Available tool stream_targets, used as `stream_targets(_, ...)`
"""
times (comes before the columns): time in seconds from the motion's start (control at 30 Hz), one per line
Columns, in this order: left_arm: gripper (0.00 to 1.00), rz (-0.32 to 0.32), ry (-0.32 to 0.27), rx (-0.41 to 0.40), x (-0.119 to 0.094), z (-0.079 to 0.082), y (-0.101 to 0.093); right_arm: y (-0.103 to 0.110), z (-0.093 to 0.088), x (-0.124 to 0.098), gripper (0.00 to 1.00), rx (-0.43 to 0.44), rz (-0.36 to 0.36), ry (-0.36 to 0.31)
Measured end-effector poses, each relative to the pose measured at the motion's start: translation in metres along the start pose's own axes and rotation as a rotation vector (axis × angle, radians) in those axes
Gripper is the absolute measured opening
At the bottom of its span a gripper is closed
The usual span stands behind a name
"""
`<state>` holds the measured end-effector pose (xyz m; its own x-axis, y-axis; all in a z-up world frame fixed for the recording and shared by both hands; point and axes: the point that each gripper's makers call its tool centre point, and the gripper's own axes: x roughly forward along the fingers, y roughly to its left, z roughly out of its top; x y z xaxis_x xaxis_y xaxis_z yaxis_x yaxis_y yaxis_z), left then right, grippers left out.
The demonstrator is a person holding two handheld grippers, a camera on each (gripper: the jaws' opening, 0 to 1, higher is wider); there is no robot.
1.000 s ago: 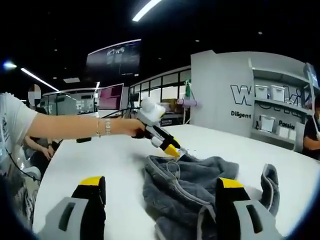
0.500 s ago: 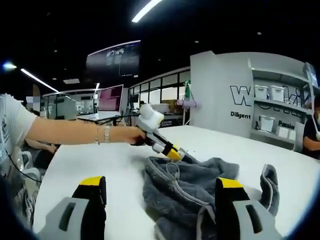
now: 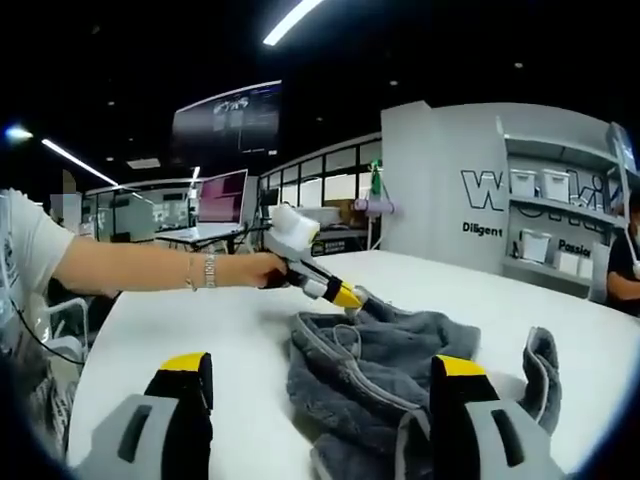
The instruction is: Fold the towel on the table until its edges align and the towel forms a compact rectangular stack.
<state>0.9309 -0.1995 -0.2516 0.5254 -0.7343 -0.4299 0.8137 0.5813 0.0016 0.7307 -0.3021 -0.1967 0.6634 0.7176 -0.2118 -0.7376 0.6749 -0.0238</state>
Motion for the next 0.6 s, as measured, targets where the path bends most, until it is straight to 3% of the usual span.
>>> stream_targets(0.43,0.04,0.087,-0.055,-0.02,-0.028,0.019,0.033,0.002,-0.004,0.003,0.94,-0.007,0.012,0.017)
stream_targets(0.6,0.04,0.141,-0.027,0.011,-0.04,0.015,0.047,0.004,-0.004,0.002,0.94,-0.003,0.015,0.013)
